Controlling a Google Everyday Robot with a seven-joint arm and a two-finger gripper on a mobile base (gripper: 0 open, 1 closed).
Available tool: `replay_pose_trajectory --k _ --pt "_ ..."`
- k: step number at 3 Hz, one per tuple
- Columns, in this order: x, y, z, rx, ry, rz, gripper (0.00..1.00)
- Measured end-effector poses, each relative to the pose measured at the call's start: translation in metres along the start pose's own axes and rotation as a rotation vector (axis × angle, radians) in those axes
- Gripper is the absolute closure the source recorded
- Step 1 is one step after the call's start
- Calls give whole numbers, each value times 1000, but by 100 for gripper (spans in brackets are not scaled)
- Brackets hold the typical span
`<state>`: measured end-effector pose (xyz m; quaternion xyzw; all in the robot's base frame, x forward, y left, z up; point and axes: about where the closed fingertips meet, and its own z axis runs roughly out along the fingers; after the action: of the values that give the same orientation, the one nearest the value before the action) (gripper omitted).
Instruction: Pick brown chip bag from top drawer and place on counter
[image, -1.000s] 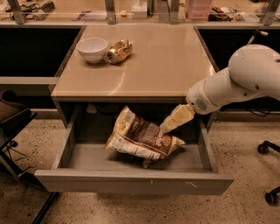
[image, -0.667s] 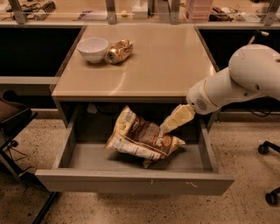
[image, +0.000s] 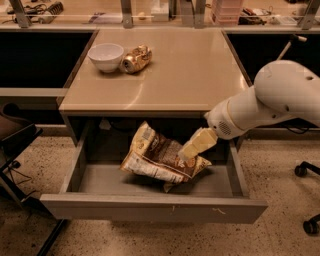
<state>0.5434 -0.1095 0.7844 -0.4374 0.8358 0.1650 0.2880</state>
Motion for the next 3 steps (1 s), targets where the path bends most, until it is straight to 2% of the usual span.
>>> replay_pose_trajectory --k 1,2,3 --pt "3 33 3 -16 -66 11 0" --pt "35 51 -23 40 -109 111 0" --pt "43 49 -29 51 -109 130 0"
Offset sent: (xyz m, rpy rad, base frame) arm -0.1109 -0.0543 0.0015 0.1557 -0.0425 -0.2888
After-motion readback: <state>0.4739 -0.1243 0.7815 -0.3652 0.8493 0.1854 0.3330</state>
